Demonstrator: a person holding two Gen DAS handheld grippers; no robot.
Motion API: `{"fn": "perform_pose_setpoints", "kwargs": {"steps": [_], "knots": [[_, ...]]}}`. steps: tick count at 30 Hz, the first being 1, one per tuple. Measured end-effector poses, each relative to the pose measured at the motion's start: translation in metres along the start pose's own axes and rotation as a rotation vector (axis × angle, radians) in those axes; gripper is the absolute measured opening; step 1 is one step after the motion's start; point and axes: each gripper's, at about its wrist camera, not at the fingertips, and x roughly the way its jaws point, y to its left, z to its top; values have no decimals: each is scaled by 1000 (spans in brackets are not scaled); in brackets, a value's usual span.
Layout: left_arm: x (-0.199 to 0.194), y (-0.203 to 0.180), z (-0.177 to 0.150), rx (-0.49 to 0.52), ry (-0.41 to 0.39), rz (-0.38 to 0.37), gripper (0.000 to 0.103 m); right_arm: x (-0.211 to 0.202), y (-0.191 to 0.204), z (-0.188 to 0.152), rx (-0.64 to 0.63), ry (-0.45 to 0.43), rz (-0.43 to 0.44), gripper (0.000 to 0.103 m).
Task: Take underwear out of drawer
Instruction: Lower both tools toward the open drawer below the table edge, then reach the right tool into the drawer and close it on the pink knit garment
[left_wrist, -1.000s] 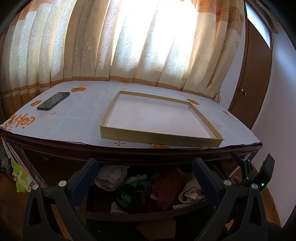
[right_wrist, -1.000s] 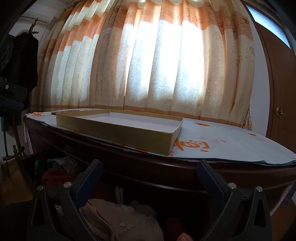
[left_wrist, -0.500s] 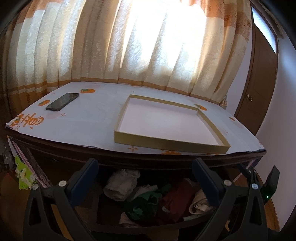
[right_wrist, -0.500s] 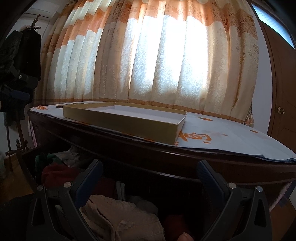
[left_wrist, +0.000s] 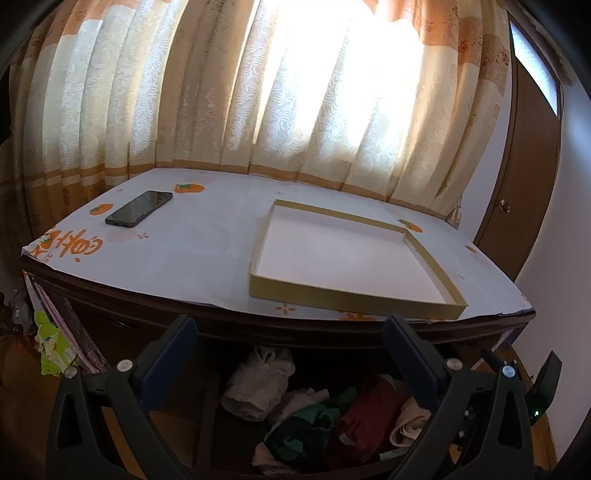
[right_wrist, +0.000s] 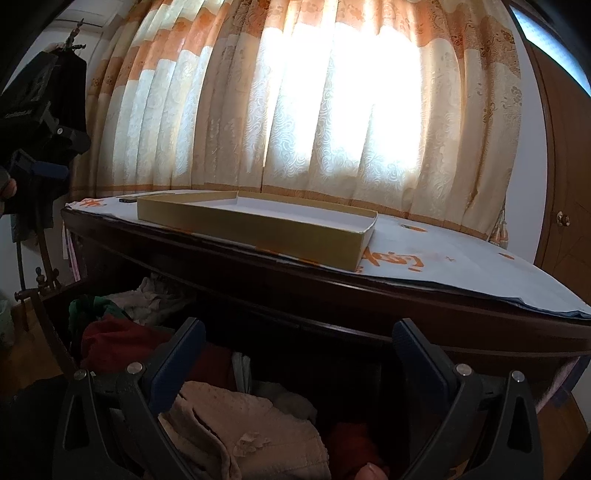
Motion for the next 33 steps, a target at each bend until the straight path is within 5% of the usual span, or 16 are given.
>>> {"fn": "perform_pose_setpoints", "kwargs": {"steps": [25, 33], "knots": [[3, -7, -3, 37, 38, -2, 103, -20, 10, -11, -18, 81, 49, 102], [11, -18, -8, 74, 85, -22, 103, -9, 9, -10, -24, 181, 111, 102]]}}
